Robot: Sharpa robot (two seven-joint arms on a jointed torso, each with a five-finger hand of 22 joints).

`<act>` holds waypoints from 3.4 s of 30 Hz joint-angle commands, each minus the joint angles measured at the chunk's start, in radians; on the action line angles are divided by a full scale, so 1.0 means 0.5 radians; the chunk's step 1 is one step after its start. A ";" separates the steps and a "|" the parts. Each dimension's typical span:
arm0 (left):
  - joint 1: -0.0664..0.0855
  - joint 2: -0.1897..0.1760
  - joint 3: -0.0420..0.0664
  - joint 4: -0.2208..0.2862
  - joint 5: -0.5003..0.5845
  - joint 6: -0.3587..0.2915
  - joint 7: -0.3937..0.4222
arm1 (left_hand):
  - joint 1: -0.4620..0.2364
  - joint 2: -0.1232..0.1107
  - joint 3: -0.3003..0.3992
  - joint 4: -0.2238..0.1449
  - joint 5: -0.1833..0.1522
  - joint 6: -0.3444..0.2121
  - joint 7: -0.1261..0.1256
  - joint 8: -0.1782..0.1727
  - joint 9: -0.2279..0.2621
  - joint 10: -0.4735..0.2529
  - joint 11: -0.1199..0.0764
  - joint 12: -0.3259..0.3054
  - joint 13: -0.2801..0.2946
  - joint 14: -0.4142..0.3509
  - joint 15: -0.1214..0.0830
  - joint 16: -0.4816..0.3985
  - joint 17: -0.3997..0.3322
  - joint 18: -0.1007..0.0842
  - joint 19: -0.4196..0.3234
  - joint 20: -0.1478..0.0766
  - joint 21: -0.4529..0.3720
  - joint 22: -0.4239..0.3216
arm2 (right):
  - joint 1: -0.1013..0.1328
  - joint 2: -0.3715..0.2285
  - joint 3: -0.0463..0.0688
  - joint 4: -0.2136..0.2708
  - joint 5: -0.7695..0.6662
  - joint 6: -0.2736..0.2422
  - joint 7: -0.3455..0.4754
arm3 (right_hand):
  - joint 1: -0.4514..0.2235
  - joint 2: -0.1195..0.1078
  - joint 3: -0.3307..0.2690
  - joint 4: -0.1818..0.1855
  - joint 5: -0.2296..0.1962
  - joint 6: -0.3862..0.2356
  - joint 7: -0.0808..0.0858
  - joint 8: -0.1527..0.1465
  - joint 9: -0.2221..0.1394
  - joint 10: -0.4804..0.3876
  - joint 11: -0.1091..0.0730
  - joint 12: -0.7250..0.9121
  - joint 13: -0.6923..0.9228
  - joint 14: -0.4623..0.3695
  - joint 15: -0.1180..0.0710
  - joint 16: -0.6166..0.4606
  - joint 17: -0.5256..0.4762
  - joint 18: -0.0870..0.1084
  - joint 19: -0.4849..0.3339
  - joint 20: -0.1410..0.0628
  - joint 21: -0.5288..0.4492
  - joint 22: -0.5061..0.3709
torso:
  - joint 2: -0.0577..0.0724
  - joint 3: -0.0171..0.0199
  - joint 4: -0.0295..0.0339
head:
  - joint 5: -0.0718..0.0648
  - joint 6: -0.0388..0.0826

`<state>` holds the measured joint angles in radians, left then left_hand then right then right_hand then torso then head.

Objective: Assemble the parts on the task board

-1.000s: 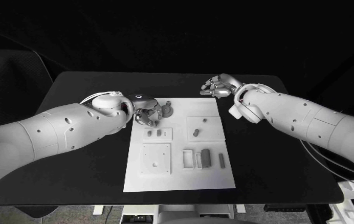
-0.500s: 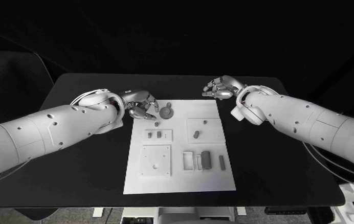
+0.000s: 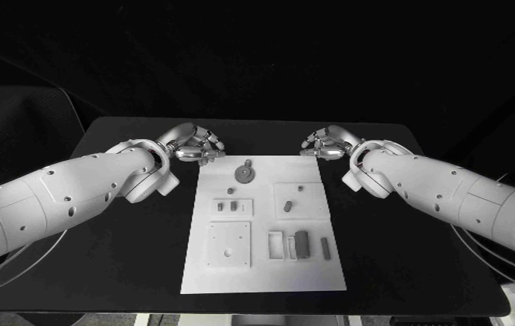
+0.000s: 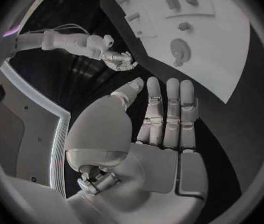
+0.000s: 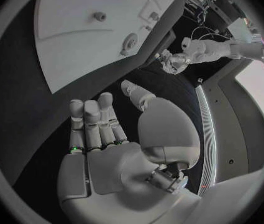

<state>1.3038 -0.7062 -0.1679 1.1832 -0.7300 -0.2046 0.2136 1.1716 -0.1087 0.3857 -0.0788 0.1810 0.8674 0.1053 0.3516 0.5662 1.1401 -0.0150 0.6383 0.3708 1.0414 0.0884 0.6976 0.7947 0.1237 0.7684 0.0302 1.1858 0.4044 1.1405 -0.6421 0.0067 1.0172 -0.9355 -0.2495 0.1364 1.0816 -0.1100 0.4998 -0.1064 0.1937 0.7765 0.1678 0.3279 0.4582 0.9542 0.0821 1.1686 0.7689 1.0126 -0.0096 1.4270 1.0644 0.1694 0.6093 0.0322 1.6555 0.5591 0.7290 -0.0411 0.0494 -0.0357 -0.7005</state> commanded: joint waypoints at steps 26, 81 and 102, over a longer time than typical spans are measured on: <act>-0.193 -0.057 0.001 0.077 0.413 -0.066 0.233 | -0.117 -0.019 -0.140 -0.047 0.005 -0.011 0.075 -0.027 0.005 -0.466 0.309 -0.420 -0.135 -0.250 0.106 -0.613 -0.238 -0.075 -0.234 0.064 -0.237 -0.146 | -0.283 -0.097 -0.005 0.175 -0.598 -0.175 0.073 | 0.094 -0.033 0.016 -0.049 -0.010 0.108 -0.008 0.056 0.026 0.016 -0.011 0.031 -0.005 0.014 -0.016 0.029 -0.003 -0.008 0.010 -0.012 0.082 -0.001 | -0.195 0.0287 -0.010 | 0.023 -0.027; -0.196 -0.072 0.001 0.082 0.554 -0.061 0.265 | -0.117 -0.005 -0.149 -0.045 0.007 0.001 0.106 -0.020 0.009 -0.452 0.344 -0.440 -0.128 -0.272 0.120 -0.668 -0.260 -0.078 -0.255 0.063 -0.249 -0.149 | -0.432 0.099 -0.012 -0.026 -0.715 -0.284 -0.061 | 0.112 -0.041 -0.003 -0.036 -0.008 0.011 0.002 -0.002 0.002 0.037 -0.019 0.035 -0.018 0.035 -0.023 0.037 -0.013 -0.006 0.027 -0.012 0.093 -0.005 | -0.179 0.0283 -0.003 | 0.042 -0.067; -0.195 -0.077 0.001 0.085 0.554 -0.060 0.262 | -0.116 -0.002 -0.149 -0.045 0.007 0.004 0.106 -0.019 0.010 -0.448 0.344 -0.440 -0.127 -0.270 0.120 -0.671 -0.261 -0.078 -0.256 0.063 -0.250 -0.149 | -0.447 0.124 -0.012 -0.067 -0.718 -0.313 -0.064 | 0.175 0.024 0.038 -0.036 -0.006 0.131 -0.009 0.057 0.029 0.083 -0.035 0.059 -0.024 0.077 -0.038 0.058 -0.018 0.005 0.059 -0.017 0.115 -0.007 | -0.176 0.0270 -0.004 | 0.049 -0.075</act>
<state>1.2058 -0.7450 -0.1683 1.2226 -0.4606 -0.2391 0.3314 1.1184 -0.1158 0.3154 -0.1022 0.1810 0.8394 0.1344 0.3418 0.5700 1.0945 0.0289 0.4250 0.3057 0.9111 0.1465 0.3671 0.6652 0.0852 0.6468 0.0642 1.0645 0.3311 0.9213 -0.5797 0.0029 0.9865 -1.2822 -0.4091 0.1085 1.1653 -0.1011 0.5123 -0.1241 0.1937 0.8373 0.1618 0.3536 0.4721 0.9868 0.0643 1.1929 0.7579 1.0438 -0.0268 1.4515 1.0566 0.1696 0.6330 0.0232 1.6555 0.5567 0.6409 -0.0272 0.0477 -0.0108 -0.7376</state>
